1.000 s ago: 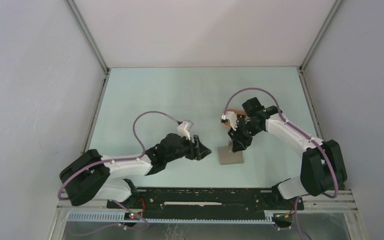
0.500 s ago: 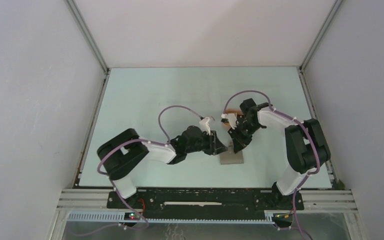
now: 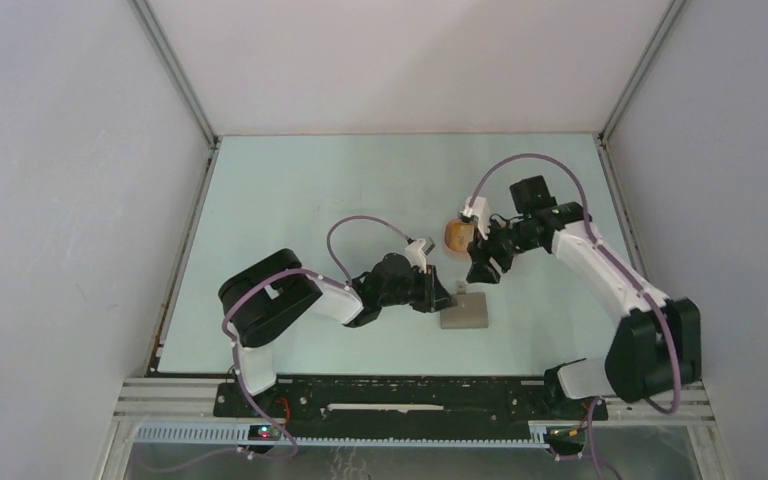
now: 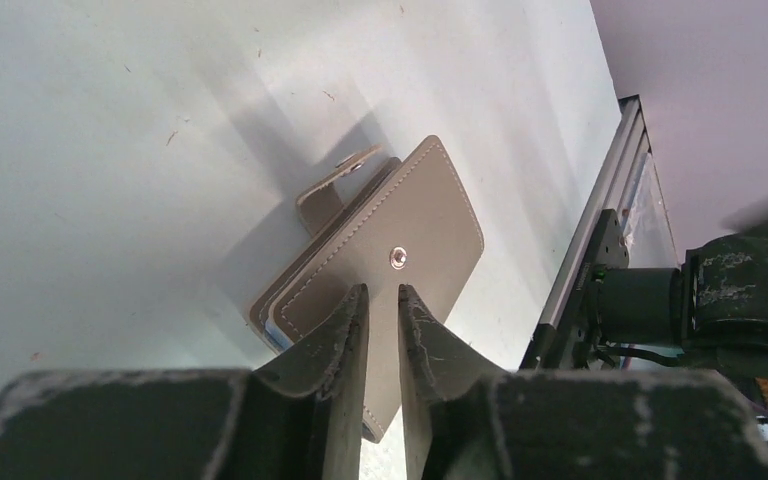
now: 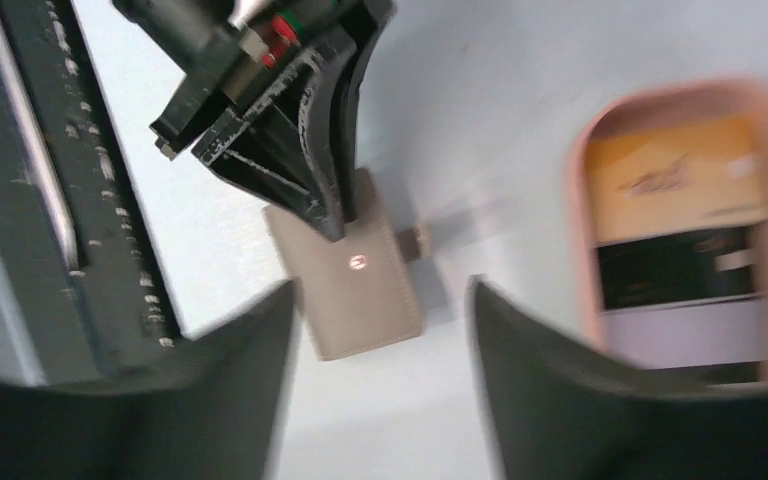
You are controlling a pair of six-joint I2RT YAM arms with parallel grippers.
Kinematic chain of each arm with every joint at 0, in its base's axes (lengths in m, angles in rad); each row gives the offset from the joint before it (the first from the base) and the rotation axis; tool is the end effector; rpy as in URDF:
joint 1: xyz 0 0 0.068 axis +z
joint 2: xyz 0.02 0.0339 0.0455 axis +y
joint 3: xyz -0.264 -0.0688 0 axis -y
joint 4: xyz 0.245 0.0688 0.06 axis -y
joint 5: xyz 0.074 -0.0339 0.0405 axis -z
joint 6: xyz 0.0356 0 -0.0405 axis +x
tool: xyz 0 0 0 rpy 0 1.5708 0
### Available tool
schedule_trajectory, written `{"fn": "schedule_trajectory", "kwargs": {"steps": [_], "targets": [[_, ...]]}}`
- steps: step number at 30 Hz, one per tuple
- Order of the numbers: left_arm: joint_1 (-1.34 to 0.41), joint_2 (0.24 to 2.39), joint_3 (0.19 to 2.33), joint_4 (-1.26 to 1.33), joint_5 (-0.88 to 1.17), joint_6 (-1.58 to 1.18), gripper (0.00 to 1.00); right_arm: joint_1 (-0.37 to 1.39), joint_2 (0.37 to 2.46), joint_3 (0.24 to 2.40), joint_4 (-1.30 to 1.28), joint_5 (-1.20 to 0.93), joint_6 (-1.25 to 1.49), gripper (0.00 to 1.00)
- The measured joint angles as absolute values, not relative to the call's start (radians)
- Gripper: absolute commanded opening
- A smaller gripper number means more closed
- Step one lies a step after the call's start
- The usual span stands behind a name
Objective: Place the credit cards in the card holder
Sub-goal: Close the card holder at the center of the board.
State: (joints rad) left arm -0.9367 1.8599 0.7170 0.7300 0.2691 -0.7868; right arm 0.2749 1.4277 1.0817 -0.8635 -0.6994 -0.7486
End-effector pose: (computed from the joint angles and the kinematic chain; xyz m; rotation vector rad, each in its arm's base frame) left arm 0.2002 -0.2882 0.1251 0.3650 2.2167 -1.3075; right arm 0.2526 0.0951 0.2535 -1.3833 2.1193 0.7870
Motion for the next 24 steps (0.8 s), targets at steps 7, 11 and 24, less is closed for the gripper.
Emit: {"fn": "schedule_trajectory", "kwargs": {"steps": [7, 11, 24], "targets": [[-0.937, 1.861, 0.717, 0.731, 0.267, -0.786, 0.19, 0.270, 1.403, 1.084, -0.800, -0.773, -0.956, 0.85], [-0.937, 1.861, 0.717, 0.731, 0.266, -0.786, 0.19, 0.253, 1.552, 1.094, -0.814, -0.780, -1.006, 0.70], [-0.937, 1.861, 0.717, 0.731, 0.266, -0.786, 0.18, 0.250, 1.843, 1.338, -0.998, -0.798, -0.987, 0.60]]}}
